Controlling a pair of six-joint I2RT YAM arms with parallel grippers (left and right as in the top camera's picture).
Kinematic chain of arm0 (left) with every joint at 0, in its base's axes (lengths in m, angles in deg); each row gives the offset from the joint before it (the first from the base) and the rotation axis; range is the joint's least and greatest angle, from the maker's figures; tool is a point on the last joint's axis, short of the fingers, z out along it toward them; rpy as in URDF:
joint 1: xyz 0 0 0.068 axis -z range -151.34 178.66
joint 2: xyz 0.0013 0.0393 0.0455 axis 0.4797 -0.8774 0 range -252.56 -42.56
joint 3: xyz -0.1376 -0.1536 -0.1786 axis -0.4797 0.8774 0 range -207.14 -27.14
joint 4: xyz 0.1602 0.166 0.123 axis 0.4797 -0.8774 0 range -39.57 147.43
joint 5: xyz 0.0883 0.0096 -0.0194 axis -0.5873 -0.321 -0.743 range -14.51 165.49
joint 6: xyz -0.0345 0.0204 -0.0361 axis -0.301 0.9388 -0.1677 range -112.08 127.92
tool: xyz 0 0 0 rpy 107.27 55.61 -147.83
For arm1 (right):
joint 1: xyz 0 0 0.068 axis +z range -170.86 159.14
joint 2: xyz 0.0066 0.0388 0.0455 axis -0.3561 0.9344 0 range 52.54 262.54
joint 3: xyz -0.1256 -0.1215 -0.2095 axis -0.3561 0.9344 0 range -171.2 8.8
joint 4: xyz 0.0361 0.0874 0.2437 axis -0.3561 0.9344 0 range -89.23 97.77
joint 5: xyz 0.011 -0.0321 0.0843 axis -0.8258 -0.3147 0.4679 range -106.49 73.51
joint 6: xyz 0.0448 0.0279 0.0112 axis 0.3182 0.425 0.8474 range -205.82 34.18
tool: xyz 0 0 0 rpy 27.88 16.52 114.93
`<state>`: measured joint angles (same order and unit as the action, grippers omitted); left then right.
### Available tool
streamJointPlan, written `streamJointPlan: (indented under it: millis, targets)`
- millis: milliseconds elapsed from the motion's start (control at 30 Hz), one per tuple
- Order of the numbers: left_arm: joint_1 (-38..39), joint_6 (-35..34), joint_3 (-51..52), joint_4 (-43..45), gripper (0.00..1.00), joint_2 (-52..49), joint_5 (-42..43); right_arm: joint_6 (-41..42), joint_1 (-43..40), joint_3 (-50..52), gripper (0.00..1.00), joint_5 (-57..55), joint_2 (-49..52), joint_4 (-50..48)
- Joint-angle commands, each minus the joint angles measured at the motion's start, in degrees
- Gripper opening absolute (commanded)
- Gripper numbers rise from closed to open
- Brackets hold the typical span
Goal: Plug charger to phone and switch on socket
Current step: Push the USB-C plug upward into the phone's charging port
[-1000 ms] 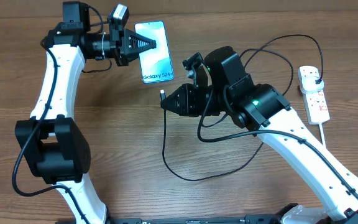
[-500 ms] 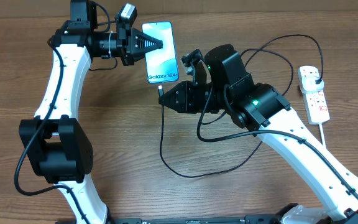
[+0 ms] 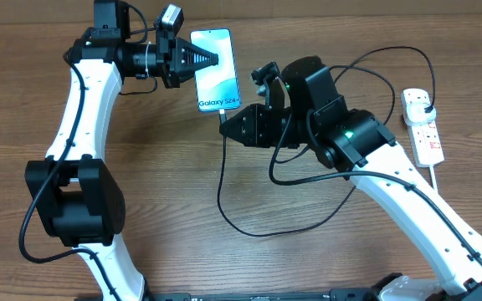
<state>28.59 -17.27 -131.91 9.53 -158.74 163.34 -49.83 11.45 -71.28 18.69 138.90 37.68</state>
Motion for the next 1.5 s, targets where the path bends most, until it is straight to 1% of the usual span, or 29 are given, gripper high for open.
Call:
streamJointPlan:
  millis: [0,1467]
  targets:
    - [0.11,-0.59,-1.79,0.17,0.04,0.48,2.75,-0.44,-0.48,0.31,0.04,-0.57,-0.09,-0.42]
    - [1.4,-0.61,-1.77,-0.22,0.05,0.48,2.73,-0.22,-0.46,0.31,0.04,0.04,0.46,0.87]
